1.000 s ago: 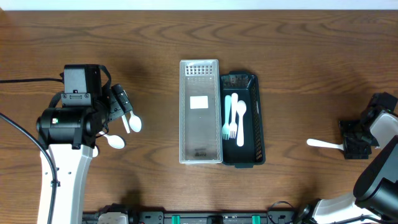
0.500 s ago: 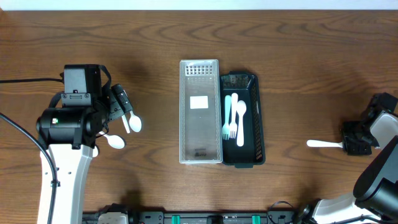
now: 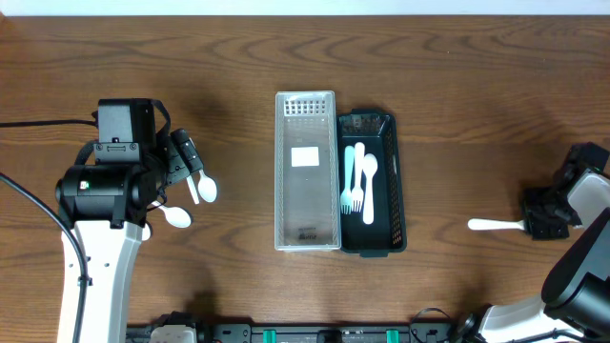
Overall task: Pack container
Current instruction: 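Close the right gripper on the white fork's handle and lift, then carry the white fork with the right gripper into the dark green basket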
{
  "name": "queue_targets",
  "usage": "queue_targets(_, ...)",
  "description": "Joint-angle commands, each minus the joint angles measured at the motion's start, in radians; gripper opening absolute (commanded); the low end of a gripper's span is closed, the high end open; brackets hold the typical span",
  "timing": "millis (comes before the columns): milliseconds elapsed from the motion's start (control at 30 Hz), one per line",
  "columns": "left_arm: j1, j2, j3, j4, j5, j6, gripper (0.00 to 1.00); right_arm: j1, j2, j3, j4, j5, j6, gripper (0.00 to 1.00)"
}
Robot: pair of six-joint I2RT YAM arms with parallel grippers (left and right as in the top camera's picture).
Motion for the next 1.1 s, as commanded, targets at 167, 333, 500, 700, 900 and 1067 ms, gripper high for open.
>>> queue_targets(167, 0.004, 0.004, 0.007, -0.002, -0.019, 0.017, 0.98, 0.177, -0.050, 0.182, -0.134, -0.027, -0.183, 0.01)
queue_targets(333, 0.004, 0.004, 0.007, -0.002, -0.019, 0.017, 0.98, 0.359, -0.106, 0.394, -0.217, -0.027, -0.311, 0.01)
queue_targets(500, 0.004, 0.004, 0.007, -0.002, -0.019, 0.017, 0.98, 0.576, -0.111, 0.595, -0.283, -0.041, -0.475, 0.01)
queue_targets(700, 0.004, 0.004, 0.007, -0.002, -0.019, 0.017, 0.98, 0.817, -0.103, 0.634, -0.259, -0.007, -0.568, 0.01)
queue_targets(900, 0.004, 0.004, 0.007, -0.002, -0.019, 0.017, 0.98, 0.935, -0.014, 0.599, -0.267, -0.002, -0.568, 0.01)
queue_targets(1067, 0.004, 0.004, 0.007, -0.003, -0.019, 0.017, 0.98, 0.989, 0.100, 0.585, -0.272, -0.001, -0.564, 0.01)
